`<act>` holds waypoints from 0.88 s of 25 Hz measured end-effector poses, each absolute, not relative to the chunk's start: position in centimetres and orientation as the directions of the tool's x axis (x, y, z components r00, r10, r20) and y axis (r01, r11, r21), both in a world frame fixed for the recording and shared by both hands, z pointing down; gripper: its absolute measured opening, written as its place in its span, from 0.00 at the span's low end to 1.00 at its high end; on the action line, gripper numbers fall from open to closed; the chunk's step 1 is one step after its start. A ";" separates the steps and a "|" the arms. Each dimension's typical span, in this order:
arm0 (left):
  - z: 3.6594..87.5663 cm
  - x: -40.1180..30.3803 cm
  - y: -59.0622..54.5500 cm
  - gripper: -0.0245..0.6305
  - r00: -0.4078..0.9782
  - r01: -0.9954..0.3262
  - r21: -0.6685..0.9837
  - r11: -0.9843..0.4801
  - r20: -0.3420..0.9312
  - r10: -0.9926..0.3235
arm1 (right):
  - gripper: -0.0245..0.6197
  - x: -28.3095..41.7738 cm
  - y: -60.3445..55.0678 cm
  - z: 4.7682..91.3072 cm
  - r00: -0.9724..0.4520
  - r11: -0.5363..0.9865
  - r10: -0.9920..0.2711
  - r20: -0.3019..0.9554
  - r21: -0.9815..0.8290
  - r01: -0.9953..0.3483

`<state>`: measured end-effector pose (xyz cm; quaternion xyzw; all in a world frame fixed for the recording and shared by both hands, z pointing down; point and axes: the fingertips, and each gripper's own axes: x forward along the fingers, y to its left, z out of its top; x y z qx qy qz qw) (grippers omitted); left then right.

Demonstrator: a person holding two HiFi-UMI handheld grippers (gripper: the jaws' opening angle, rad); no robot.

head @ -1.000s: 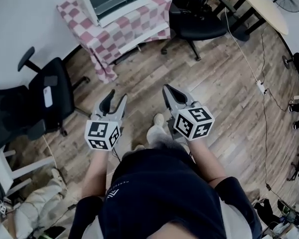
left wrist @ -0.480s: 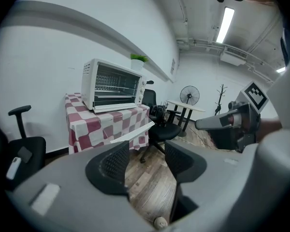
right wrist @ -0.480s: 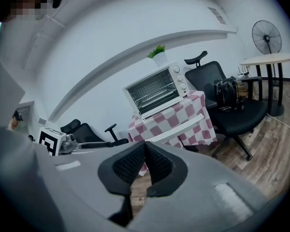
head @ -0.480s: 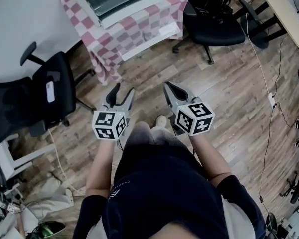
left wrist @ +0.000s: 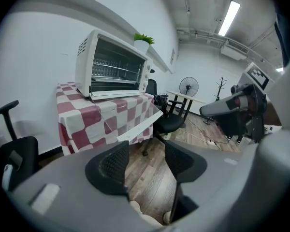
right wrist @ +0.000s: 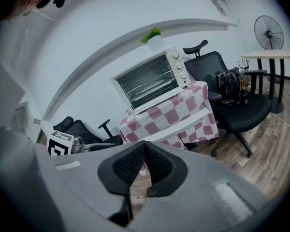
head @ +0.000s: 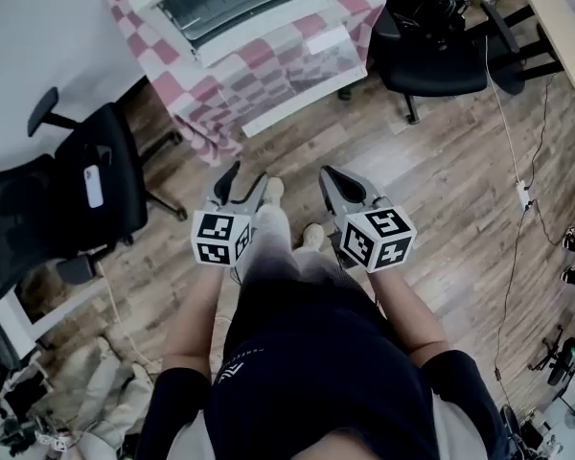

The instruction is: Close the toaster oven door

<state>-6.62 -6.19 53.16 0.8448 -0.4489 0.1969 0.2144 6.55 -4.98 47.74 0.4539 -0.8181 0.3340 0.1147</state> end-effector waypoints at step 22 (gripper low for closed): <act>61.2 -5.8 -14.2 0.49 0.627 -0.725 0.183 -0.663 0.574 -0.527 | 0.04 3.4 -12.0 54.8 -0.492 0.190 -0.595 0.635 -0.484 -0.854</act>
